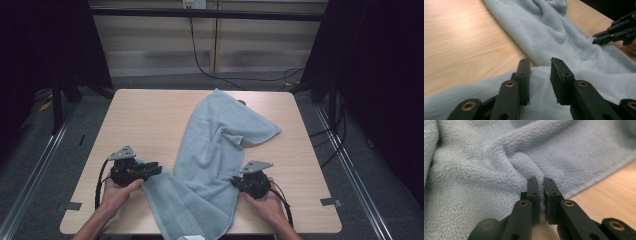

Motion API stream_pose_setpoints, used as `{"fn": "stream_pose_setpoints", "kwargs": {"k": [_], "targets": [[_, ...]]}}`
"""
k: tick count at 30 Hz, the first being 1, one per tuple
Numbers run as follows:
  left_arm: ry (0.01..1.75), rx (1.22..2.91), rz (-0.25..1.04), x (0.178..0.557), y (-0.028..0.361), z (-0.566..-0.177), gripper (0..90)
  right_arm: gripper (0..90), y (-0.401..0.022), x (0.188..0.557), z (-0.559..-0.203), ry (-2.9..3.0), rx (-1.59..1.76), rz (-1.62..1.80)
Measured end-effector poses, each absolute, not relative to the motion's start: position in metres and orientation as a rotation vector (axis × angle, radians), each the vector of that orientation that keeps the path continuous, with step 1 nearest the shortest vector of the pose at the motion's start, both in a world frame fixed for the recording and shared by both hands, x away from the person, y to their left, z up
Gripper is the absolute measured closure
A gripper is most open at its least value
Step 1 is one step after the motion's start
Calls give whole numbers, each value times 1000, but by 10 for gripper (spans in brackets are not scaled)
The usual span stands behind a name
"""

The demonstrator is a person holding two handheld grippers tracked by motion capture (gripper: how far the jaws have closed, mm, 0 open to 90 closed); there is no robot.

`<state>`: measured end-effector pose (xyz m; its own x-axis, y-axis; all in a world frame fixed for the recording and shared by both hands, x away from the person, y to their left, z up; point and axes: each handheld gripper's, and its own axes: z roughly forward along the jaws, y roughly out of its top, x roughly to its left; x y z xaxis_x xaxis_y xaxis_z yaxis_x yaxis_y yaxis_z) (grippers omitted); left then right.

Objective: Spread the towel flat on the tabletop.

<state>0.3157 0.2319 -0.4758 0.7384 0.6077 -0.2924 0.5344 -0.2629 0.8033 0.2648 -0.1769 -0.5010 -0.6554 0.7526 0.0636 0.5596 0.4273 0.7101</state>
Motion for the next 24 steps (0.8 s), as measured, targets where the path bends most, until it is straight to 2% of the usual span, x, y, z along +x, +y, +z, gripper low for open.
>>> {"fn": "stream_pose_setpoints", "kwargs": {"k": [3, 7, 11, 15, 16, 17, 19, 21, 22, 24], "targets": [[898, 1919, 114, 317, 237, -477, 562, 853, -197, 277, -502, 2402, 1145, 1054], [888, 1916, 104, 321, 239, -480, 460, 848, -219, 290, -502, 2352, 1220, 1038], [862, 1941, 112, 320, 235, -485, 422, 794, -233, 292, -498, 2297, 1313, 1090], [867, 1990, 102, 324, 228, -494, 411, 735, -232, 270, -480, 2284, 1299, 1245], [867, 2008, 97, 325, 226, -497, 423, 714, -228, 260, -476, 2301, 1287, 1263], [864, 2020, 88, 325, 225, -498, 490, 689, -223, 251, -476, 2322, 1258, 1262], [838, 2061, 73, 324, 221, -501, 732, 646, -214, 234, -478, 2379, 1212, 1263], [811, 2088, 49, 322, 218, -502, 853, 590, -207, 221, -481, 2408, 1195, 1265], [794, 2096, 41, 319, 217, -501, 900, 577, -203, 215, -481, 2409, 1182, 1251], [771, 2097, 31, 315, 216, -499, 900, 556, -202, 206, -478, 2389, 1188, 1276]]}}
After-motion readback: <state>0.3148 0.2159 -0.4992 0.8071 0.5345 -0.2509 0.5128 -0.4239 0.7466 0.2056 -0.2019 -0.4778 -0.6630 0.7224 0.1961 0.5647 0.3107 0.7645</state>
